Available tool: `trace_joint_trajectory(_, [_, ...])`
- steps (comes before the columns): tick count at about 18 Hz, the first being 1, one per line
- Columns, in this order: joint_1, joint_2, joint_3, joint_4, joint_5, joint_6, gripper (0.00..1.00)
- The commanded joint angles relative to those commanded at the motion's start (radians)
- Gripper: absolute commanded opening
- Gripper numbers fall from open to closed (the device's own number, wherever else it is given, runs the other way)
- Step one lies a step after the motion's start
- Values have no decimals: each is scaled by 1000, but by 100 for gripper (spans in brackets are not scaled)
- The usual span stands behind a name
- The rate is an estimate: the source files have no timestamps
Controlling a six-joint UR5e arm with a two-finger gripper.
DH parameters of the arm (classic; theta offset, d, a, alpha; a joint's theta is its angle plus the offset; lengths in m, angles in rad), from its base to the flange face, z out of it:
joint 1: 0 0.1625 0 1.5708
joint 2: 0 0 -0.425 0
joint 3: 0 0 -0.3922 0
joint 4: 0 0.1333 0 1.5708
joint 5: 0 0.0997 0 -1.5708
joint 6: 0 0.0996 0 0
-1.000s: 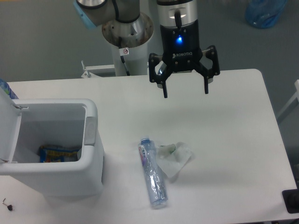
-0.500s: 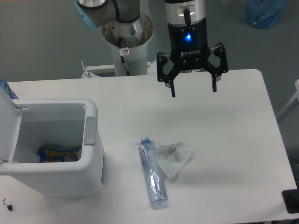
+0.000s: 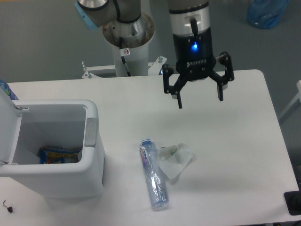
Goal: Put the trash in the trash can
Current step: 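Move the open gripper over the clear plastic bag, then lower the gripper onto the plastic bag and close on it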
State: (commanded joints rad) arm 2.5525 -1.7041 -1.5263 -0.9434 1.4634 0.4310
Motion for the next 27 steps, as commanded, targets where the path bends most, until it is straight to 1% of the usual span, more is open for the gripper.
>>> trace_joint_trajectory(3, [-2, -25, -12, 0, 0, 86, 100])
trace_joint_trajectory(4, [-2, -31, -27, 0, 2, 125, 100])
trace_joint_trajectory(6, [-2, -37, -75, -1, 6, 236, 100])
trace_joint_trajectory(9, [-2, -37, -168, 2, 6, 401, 100])
trace_joint_trajectory(11, [-2, -38, -205, 0, 5, 503, 100])
trace_joint_trajectory(13, [0, -64, -228, 2, 5, 601, 100])
trace_joint_trajectory(16, [-2, -109, -229, 5, 2, 687, 100])
trace_joint_trajectory(20, [-2, -146, -232, 5, 5, 784, 100])
trace_joint_trajectory(24, [-9, -169, -232, 3, 6, 787, 100])
trace_joint_trajectory(27, [-15, -196, -227, 5, 6, 786, 100])
